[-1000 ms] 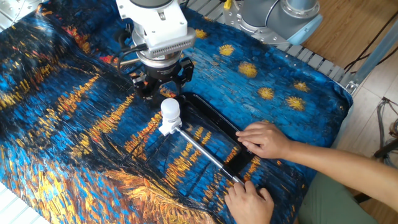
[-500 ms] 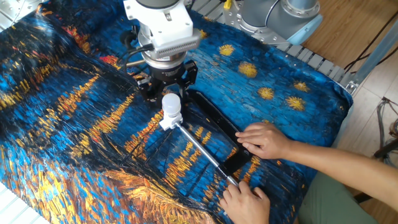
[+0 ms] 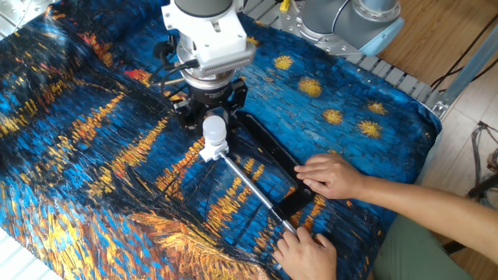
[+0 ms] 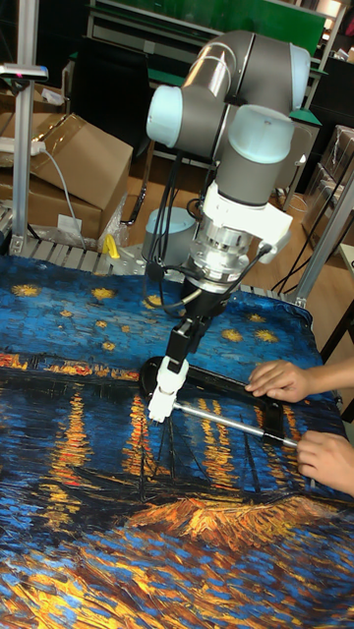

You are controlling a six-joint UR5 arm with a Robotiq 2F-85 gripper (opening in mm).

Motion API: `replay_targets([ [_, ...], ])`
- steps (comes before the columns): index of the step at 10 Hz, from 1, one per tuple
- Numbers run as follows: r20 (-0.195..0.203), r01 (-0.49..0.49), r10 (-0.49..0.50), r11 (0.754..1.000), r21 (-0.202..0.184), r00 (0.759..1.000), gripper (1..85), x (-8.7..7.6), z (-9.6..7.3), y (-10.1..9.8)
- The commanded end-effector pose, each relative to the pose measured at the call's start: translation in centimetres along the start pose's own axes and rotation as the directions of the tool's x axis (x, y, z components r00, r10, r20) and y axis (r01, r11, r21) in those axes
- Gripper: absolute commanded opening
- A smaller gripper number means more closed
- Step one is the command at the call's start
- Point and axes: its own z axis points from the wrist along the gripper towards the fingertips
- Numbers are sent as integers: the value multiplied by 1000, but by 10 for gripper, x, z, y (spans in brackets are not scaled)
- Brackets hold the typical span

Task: Install the light bulb by rotating it

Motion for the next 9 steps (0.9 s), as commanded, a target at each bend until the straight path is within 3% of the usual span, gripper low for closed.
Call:
replay_targets([
  [1,7,21,-21,1000,7,1000,617,1,7,1],
  [4,-22,113,-113,994,9,993,620,10,10,0],
  [9,-14,131,-131,991,13,991,620,13,18,4],
])
